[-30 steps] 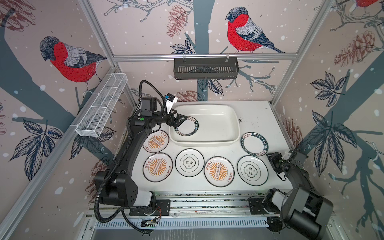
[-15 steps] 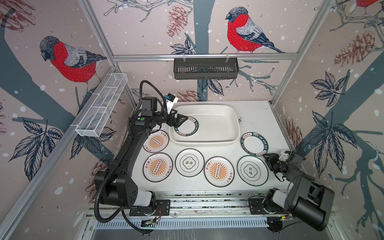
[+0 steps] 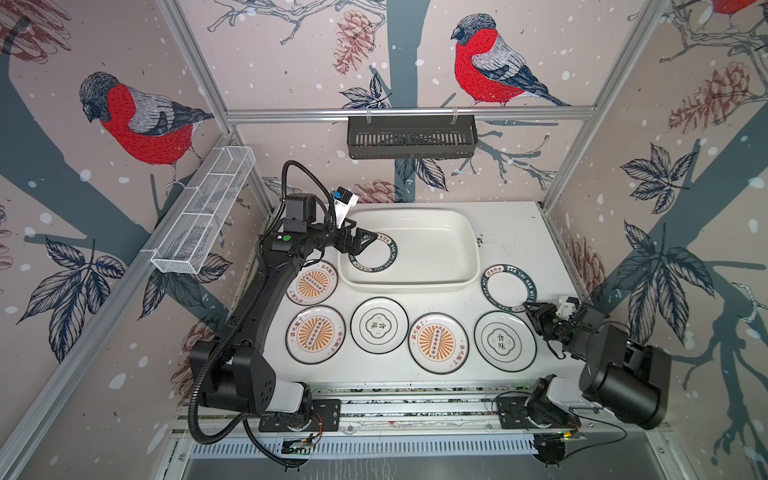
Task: Place the plates into the plastic bin on the countertop
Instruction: 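Tilt the second green-rimmed plate up with the right gripper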
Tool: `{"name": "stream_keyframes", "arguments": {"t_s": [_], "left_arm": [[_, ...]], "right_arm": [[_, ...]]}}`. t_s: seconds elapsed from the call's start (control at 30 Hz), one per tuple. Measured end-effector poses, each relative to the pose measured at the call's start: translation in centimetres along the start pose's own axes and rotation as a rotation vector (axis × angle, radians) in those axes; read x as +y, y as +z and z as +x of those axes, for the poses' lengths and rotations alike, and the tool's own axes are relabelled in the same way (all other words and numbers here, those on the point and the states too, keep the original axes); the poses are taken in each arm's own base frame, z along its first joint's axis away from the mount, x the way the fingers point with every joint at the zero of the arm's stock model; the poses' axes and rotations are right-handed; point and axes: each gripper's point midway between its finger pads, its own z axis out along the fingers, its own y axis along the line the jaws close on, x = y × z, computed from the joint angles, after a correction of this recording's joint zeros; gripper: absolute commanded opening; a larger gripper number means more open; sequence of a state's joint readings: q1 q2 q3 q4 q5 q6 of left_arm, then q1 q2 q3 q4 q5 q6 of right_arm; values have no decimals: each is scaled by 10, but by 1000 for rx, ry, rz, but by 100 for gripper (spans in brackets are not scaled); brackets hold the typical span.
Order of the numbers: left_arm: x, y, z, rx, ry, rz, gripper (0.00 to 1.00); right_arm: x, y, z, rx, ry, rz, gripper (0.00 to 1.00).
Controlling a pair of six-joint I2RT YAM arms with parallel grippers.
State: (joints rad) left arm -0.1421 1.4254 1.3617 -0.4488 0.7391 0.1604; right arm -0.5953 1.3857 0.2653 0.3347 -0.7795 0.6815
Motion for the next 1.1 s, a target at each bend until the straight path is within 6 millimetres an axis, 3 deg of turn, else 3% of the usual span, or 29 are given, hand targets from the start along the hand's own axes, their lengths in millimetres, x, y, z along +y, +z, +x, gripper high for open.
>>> {"name": "stream_keyframes", "arguments": {"t_s": [0.47,0.63,0.87,1.1], "left_arm": [[-7,0,0,0,3,31,94],[-23,1,6,16,33,114,94],[-63,10,24,96,109,244,94],[-73,11,29,115,140,258,94]], "right_arm": [[0,11,-9,1,-2,-44,33],[0,15,-11,3,-7,-58,30],[-2,19,-12,4,-14,-71,23],[-4,19,-13,0,-12,-65,16]]}}
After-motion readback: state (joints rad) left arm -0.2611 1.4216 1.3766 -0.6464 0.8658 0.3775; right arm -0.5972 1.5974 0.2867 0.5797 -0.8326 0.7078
